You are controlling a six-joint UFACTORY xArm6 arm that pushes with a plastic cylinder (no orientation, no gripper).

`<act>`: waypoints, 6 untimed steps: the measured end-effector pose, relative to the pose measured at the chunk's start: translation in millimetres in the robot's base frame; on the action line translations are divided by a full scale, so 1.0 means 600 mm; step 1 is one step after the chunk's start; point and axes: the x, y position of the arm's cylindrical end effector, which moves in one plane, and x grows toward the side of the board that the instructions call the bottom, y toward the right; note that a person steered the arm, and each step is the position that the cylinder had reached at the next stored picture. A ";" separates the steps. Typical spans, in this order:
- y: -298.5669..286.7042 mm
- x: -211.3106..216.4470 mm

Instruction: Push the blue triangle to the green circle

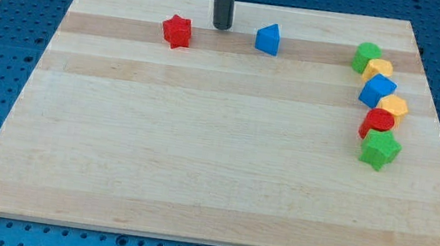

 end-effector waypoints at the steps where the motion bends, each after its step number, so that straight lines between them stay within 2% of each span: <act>1: 0.016 0.029; 3: 0.112 0.029; 6: 0.135 0.046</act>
